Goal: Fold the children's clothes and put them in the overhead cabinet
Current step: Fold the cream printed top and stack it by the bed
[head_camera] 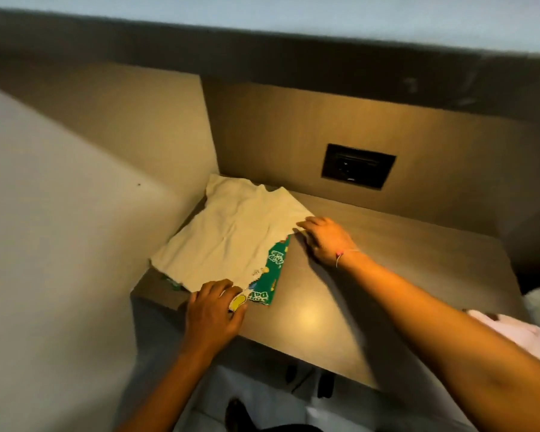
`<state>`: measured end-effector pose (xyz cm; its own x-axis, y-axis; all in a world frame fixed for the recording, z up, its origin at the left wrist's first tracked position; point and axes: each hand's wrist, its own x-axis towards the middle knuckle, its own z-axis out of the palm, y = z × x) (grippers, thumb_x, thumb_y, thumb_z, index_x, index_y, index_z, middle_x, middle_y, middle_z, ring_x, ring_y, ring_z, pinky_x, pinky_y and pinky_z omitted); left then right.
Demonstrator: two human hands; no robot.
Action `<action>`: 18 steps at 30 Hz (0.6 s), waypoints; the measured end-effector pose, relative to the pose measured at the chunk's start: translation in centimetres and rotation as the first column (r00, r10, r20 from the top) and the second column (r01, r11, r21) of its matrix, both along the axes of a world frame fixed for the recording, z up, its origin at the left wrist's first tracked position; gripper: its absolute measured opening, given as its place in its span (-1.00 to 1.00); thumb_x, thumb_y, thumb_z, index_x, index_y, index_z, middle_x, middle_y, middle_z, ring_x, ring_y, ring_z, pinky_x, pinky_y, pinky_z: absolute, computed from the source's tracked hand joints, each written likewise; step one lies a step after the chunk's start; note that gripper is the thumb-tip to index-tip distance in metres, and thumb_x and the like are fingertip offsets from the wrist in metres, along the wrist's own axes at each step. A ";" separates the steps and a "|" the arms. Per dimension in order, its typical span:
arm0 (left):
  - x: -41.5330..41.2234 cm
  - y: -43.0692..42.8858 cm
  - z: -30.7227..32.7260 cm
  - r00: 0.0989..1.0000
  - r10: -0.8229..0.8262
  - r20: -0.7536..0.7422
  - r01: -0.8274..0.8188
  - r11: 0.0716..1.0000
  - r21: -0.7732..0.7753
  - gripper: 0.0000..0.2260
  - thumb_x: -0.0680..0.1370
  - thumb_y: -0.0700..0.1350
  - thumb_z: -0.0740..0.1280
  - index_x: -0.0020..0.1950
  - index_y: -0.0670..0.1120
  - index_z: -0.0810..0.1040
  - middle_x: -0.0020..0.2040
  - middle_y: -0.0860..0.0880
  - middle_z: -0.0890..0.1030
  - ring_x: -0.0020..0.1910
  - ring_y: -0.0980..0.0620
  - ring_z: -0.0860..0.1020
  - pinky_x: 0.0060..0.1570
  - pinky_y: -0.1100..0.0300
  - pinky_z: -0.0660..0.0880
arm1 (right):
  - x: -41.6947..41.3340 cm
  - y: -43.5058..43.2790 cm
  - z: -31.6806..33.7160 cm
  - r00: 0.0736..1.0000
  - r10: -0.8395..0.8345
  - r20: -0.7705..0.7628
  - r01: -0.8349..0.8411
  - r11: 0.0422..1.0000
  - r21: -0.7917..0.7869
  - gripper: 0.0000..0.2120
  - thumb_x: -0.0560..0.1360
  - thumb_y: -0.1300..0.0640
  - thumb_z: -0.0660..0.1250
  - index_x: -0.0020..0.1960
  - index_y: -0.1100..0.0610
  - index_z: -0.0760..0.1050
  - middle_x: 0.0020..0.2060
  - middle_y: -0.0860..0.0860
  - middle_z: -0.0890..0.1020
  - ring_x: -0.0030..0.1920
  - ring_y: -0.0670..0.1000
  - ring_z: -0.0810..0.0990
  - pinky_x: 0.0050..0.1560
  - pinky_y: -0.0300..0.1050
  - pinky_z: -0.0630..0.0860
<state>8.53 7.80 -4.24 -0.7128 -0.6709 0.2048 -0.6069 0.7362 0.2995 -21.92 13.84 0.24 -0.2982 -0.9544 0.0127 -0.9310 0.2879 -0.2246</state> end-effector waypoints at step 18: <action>4.3 -7.7 5.2 0.787 0.275 -0.552 -0.118 0.946 0.303 -0.82 0.55 -0.29 0.34 0.07 -0.04 0.50 -0.10 0.04 0.60 -0.10 0.04 0.61 -0.22 0.31 0.57 | 0.2 -5.9 0.9 0.994 -0.029 0.105 0.074 0.888 -0.454 -0.95 0.54 0.02 0.18 -0.02 -0.07 0.39 -0.13 0.01 0.59 -0.14 0.08 0.52 -0.24 -0.04 0.41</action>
